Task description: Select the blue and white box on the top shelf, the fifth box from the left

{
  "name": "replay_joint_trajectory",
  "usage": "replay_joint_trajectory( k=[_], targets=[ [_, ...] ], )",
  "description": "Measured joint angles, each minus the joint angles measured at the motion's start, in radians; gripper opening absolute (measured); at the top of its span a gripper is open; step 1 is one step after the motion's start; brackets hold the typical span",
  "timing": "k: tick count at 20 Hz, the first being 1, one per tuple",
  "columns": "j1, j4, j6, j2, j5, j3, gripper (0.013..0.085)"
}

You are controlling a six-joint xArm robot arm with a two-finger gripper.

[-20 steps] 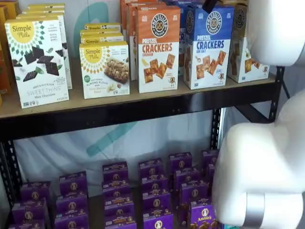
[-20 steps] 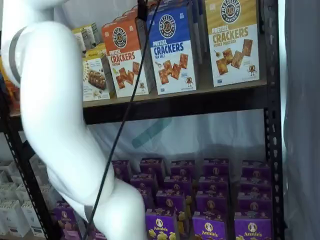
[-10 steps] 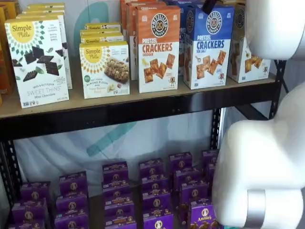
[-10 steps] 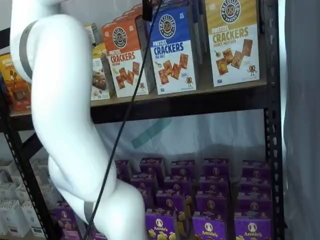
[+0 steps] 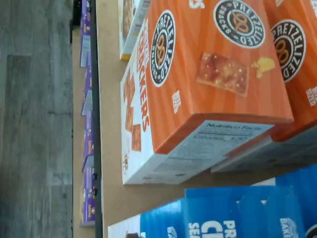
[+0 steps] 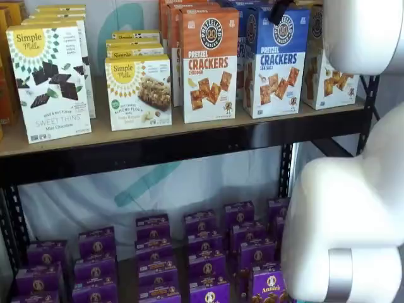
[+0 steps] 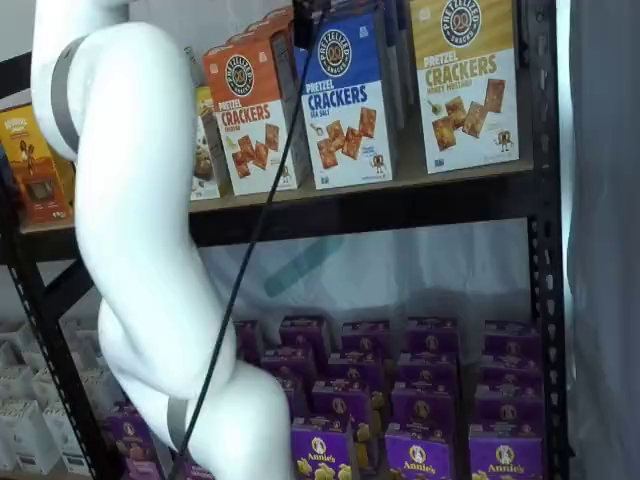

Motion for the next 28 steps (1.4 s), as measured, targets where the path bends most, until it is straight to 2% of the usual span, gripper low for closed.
replay_joint_trajectory(
  k=[9,14,17,24,28],
  targets=[
    [0.016,-0.048,-0.006,0.048,0.039,-0.036,0.085],
    [0.003,0.008,0.01,0.053,0.059,-0.054,0.085],
    [0.005,0.011,0.019,0.057,0.066,-0.071,0.085],
    [0.032,-0.035,0.021,0.067,0.034,-0.072,0.085],
    [0.042,-0.071,0.018,0.1,0.065,-0.108,0.085]
  ],
)
